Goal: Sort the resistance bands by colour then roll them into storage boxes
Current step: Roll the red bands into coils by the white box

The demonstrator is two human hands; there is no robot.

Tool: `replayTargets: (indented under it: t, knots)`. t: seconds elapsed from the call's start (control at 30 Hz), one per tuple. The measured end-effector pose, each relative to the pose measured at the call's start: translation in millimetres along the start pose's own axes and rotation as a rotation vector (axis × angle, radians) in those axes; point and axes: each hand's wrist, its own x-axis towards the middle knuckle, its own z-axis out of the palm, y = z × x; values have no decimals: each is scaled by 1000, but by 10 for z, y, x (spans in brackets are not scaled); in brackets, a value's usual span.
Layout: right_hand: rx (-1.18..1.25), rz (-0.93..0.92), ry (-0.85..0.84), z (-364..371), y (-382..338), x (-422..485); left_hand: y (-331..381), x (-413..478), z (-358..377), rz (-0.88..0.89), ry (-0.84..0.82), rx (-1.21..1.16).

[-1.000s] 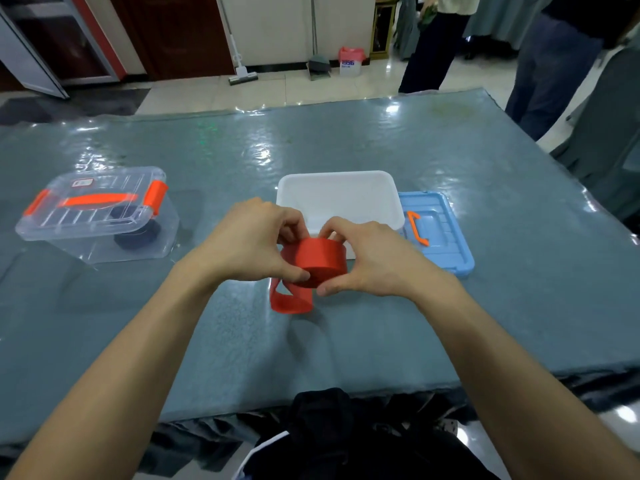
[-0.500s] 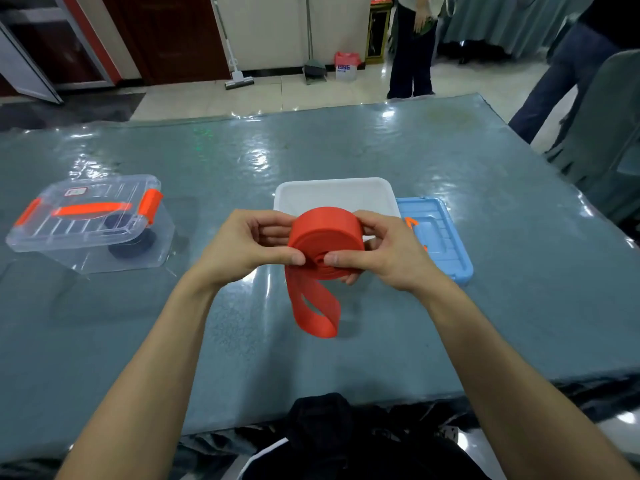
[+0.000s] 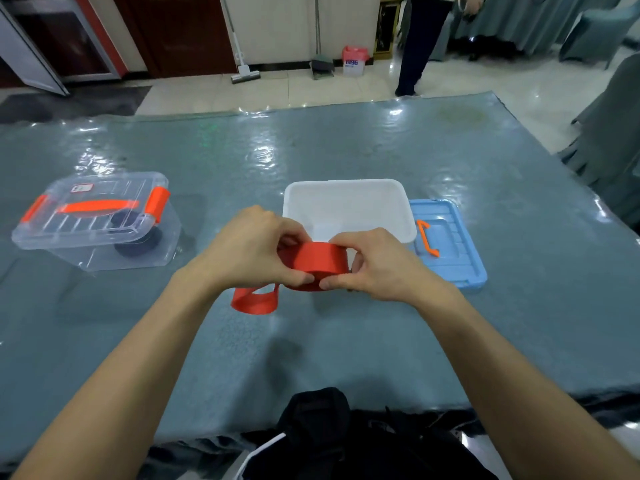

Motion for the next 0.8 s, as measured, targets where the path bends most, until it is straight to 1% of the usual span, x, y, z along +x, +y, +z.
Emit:
replayTargets:
  t: [0.1, 0.17, 0.23, 0.3, 0.37, 0.4, 0.47, 0.53, 0.67, 0.73, 0.77, 0.8]
  knots:
    - [-66, -13, -14, 10, -75, 43, -19, 48, 7, 21, -19, 72]
    - [-37, -18, 12, 20, -58, 74, -39, 69, 9, -4, -41, 26]
    - [73, -10, 48, 25, -1, 59, -107, 56, -12, -51, -70, -162]
    - [286, 21, 70, 10, 37, 3, -198, 11, -16, -73, -76, -342]
    - [483, 50, 95, -29, 47, -31, -239, -18, 1, -85, -41, -477]
    - [543, 54, 108, -52, 36, -40, -236, -22, 11, -90, -12, -530]
    - [611, 54, 120, -87, 12, -44, -203, -20, 13, -90, 47, -571]
    - [657, 58, 118, -90, 8, -42, -162, -3, -11, -70, 71, -553]
    - [742, 90, 129, -29, 52, -13, -163, 20, -43, -96, 16, -571]
    - [746, 95, 79, 12, 85, -6, -201, 15, -24, -106, 5, -535]
    - [663, 97, 34, 23, 98, 3, -217, 10, 2, -108, 3, -501]
    - [486, 96, -10, 28, 108, 21, -224, 14, 25, -112, -12, -453]
